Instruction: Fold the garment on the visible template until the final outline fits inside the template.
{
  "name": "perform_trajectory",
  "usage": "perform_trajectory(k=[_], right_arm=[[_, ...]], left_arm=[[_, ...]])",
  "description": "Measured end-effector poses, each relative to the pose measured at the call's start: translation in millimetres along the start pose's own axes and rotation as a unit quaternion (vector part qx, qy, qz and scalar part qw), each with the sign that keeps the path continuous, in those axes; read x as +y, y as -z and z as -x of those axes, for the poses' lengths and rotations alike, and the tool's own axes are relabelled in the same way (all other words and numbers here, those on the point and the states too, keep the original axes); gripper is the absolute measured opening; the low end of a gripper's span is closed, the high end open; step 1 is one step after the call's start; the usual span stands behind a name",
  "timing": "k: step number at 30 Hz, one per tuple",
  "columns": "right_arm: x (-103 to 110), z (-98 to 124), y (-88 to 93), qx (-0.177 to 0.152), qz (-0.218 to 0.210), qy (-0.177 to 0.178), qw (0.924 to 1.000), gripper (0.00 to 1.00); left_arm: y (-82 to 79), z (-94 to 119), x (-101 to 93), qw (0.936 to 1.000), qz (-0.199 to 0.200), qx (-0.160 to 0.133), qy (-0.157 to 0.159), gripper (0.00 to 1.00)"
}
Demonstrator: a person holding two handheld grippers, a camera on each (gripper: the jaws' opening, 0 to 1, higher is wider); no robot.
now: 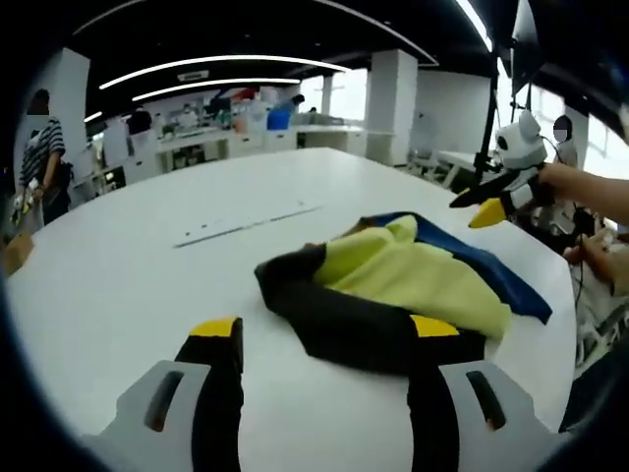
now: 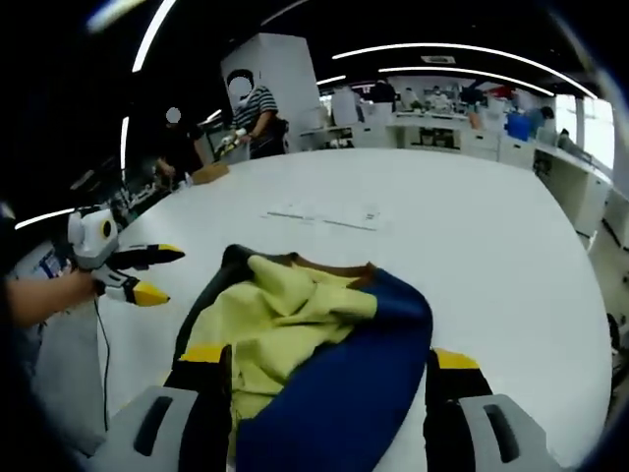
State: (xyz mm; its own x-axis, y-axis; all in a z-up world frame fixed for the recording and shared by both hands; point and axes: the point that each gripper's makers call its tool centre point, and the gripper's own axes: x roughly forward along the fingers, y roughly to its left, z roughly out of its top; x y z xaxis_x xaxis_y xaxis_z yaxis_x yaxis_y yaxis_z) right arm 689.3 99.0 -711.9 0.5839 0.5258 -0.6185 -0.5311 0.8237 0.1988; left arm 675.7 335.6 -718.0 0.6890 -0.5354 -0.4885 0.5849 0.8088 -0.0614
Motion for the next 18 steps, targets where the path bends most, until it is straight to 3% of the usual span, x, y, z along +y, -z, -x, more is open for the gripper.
perform_trajectory(k=[7,18], right_arm=[[21,18,27.7,0.017,0.028,-0.014,0.9993,0.8],[37,40,72.3,0.036,0.029,-0.009,0.9989,0.78]], left_arm=[[12.3,12,-25.3,0.9998,-0.003,0.004,0.02,0.65],[32.2,21,-58.9,0.9989,0.016,0.007,0.044,0.61]])
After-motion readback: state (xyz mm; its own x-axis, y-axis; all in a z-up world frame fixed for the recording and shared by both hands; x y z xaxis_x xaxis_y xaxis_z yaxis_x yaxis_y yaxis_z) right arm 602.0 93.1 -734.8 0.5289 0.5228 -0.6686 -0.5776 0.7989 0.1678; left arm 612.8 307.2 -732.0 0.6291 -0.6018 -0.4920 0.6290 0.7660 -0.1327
